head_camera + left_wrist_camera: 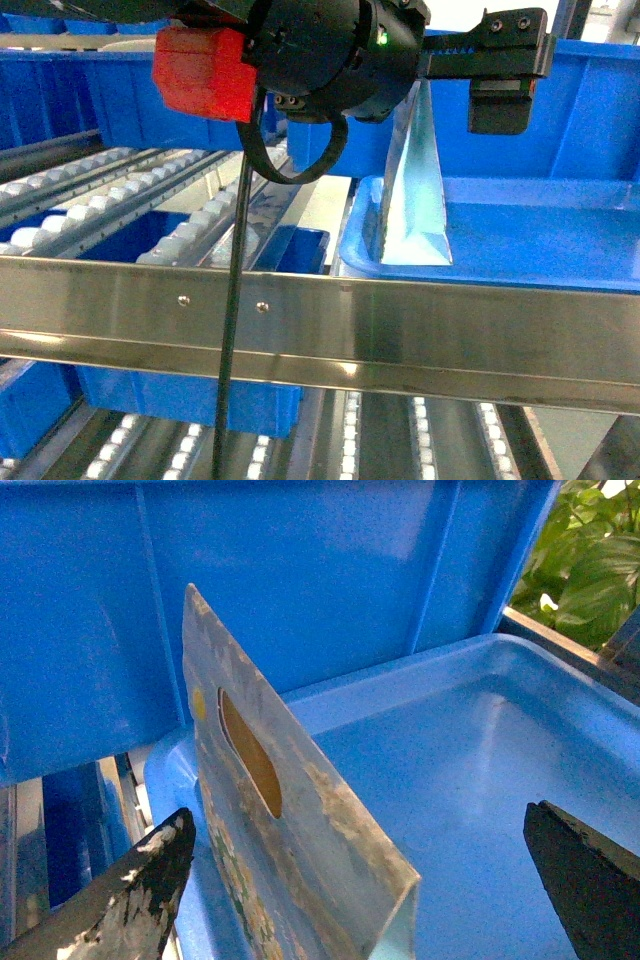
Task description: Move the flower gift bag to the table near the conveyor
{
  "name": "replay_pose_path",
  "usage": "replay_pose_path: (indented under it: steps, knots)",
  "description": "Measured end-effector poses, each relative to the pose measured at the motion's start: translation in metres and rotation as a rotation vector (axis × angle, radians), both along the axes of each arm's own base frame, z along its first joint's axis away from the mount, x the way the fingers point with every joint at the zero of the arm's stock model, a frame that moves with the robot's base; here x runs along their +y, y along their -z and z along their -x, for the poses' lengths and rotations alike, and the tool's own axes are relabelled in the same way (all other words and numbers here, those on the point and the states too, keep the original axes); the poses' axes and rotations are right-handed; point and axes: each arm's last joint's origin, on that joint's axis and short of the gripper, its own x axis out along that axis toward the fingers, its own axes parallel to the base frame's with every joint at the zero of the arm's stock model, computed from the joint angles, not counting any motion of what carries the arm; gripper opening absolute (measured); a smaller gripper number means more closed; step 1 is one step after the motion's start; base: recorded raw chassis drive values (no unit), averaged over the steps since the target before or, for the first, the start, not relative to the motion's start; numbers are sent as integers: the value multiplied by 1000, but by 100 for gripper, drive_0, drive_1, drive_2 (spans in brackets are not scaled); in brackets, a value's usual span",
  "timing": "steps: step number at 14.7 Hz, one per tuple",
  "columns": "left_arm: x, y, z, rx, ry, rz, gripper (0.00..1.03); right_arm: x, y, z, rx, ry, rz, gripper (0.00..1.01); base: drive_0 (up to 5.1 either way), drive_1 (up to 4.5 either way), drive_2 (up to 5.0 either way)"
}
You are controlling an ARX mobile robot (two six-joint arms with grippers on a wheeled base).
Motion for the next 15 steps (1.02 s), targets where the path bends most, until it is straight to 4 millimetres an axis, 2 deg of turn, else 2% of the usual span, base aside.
replay_pose_path:
  steps: [3,5,6,14,15]
  knots:
    - [-4,10,-16,-6,12,-13,98,0,0,0,0,0,0,2,0,0,0]
    - [-5,15,-19,-6,16,-40,98,0,0,0,0,0,0,2,0,0,0]
    - [-5,15,-19,-12,18,-43,92,0,0,0,0,0,0,2,0,0,0]
    - [-3,14,-19,-31,4,-37,2,0,0,0,0,0,0,2,0,0,0]
    - [2,14,-15,-25,-19,-42,2,0,0,0,-1,0,0,2,0,0,0]
